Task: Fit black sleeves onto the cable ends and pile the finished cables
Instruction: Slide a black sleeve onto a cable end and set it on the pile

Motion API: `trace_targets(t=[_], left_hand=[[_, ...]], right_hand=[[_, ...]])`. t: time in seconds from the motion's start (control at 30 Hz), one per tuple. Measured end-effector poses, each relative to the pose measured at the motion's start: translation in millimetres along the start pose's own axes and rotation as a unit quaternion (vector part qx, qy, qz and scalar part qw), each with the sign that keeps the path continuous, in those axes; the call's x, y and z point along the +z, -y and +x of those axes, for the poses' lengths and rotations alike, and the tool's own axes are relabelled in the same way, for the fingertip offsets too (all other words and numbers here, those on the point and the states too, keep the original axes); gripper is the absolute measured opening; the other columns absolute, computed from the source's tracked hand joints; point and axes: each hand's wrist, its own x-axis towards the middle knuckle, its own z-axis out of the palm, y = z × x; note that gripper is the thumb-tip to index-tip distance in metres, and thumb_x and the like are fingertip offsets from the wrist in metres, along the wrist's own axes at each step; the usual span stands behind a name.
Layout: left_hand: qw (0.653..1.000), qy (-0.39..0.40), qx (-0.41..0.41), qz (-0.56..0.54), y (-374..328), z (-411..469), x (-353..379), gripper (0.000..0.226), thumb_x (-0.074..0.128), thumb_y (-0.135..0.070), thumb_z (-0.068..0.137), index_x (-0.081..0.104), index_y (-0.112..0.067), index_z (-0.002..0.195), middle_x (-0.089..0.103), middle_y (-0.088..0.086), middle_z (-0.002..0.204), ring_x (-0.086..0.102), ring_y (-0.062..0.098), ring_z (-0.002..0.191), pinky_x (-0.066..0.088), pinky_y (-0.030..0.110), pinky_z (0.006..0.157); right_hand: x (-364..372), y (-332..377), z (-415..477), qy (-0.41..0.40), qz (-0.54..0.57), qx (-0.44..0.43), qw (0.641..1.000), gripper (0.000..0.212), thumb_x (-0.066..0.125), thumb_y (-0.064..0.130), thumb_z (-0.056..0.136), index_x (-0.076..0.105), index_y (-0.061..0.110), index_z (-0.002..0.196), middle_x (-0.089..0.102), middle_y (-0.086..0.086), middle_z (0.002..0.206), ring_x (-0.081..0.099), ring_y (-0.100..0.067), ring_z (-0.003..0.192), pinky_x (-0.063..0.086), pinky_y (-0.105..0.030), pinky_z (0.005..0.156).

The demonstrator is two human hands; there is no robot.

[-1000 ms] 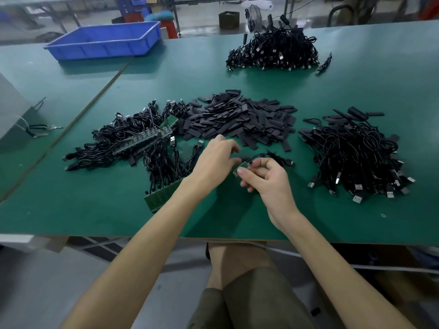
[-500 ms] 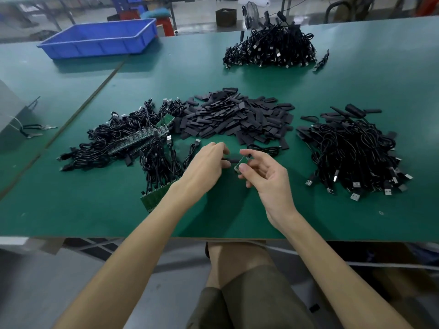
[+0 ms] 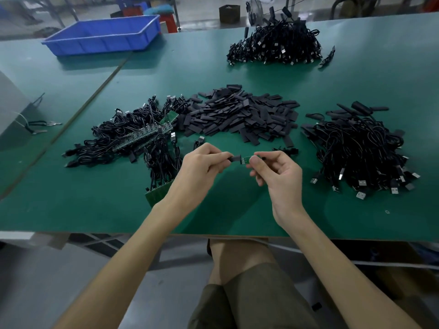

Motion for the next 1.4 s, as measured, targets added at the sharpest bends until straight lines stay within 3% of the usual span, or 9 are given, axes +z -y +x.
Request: trace_targets(t=[0.17,0.5,0.97,1.2,1.4], left_hand=[[1.0,-0.012,0.017,0.005,5,-8,3,0.021,0.068,-0.013,0.096,0.076,-0.008,0.115,0.064,-0.004,0.098,0.056,-0.001,0.085,0.041,0.012,0.076],[0.998,-0.016,0.045,0.044,1,-15,2,0.028,0.061,-0.022,0.098,0.075,-0.006,0.116,0.061,-0.001,0.101,0.055,0.01,0.083,0.044,0.021,0.073],[0.983,0.055,0.118,0.132,-6,-16,-9,0.021,0.061,-0.007,0.1,0.067,0.001,0.118,0.055,0.012,0.109,0.058,0.026,0.083,0.053,0.041,0.074],[0.98,0.062,0.134,0.131,-4,-18,-7,0.02,0.058,-0.007,0.102,0.064,-0.001,0.12,0.053,0.01,0.111,0.056,0.026,0.081,0.051,0.041,0.072],[0.988,0.06,0.106,0.099,-3,-18,-6,0.024,0.057,-0.005,0.101,0.065,-0.002,0.123,0.055,0.008,0.108,0.059,0.024,0.082,0.052,0.042,0.074]], right_hand=[[0,3,-2,0.0,0.018,0.006,1.0,0.035,0.082,0.027,0.079,0.068,0.003,0.1,0.078,-0.01,0.082,0.067,-0.014,0.066,0.049,-0.023,0.055],[0,1,-1,0.007,-0.003,0.019,1.0,0.027,0.082,0.026,0.081,0.07,0.006,0.096,0.078,-0.01,0.082,0.068,-0.014,0.066,0.05,-0.023,0.055],[-2,0,-1,0.031,-0.031,0.027,0.999,0.021,0.084,0.022,0.083,0.069,0.01,0.092,0.078,-0.009,0.081,0.067,-0.013,0.064,0.048,-0.019,0.054],[-1,-1,-2,0.028,-0.031,0.027,0.999,0.023,0.084,0.023,0.082,0.069,0.009,0.094,0.078,-0.009,0.08,0.068,-0.013,0.064,0.048,-0.02,0.054],[-1,1,-4,0.04,-0.046,0.018,0.998,0.034,0.084,0.035,0.075,0.068,0.01,0.093,0.078,-0.007,0.08,0.067,-0.013,0.064,0.048,-0.02,0.054]])
